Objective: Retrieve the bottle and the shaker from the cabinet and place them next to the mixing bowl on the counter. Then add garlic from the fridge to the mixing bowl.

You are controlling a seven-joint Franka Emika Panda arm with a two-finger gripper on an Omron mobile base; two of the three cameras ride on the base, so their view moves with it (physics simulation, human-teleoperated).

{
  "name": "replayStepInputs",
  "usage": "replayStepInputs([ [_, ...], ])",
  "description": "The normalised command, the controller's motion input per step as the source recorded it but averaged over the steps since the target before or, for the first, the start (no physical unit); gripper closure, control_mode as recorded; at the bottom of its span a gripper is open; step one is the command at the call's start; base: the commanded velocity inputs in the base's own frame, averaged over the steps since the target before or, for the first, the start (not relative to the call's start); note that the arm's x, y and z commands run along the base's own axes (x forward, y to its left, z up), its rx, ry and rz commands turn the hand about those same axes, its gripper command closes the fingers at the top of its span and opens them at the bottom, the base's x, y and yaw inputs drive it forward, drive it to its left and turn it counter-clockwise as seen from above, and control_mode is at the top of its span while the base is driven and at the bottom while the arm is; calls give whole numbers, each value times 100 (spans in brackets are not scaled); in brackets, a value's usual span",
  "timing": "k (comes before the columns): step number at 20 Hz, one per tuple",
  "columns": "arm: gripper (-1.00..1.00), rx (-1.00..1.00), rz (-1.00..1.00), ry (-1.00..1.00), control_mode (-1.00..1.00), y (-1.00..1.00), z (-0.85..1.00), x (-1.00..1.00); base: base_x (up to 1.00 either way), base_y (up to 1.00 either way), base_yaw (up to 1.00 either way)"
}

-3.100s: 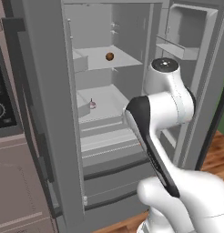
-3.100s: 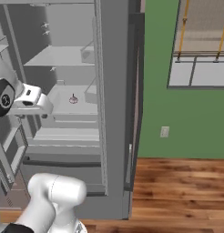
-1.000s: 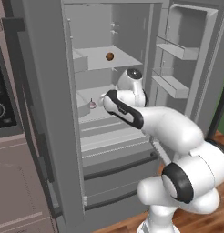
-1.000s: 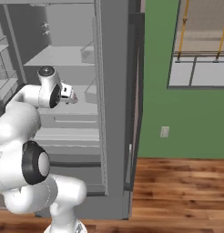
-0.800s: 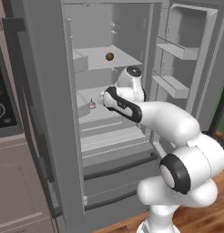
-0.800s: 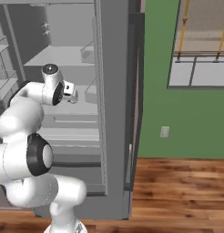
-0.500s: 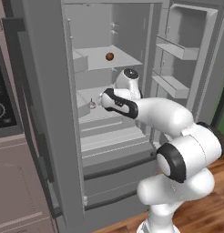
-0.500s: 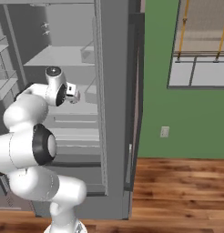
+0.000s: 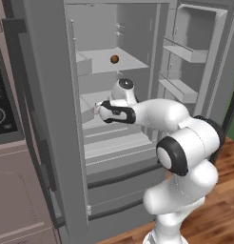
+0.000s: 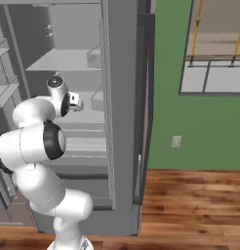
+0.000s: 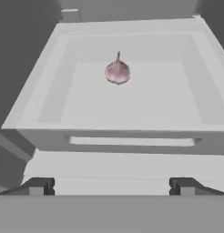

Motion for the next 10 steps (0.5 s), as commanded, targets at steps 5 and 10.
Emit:
replayStepInputs([
  [5,-100,-8,0,0,-100,33,0,38,0,0,0],
  [10,-100,-2,0,0,-100,9,0,43,0,0,0],
])
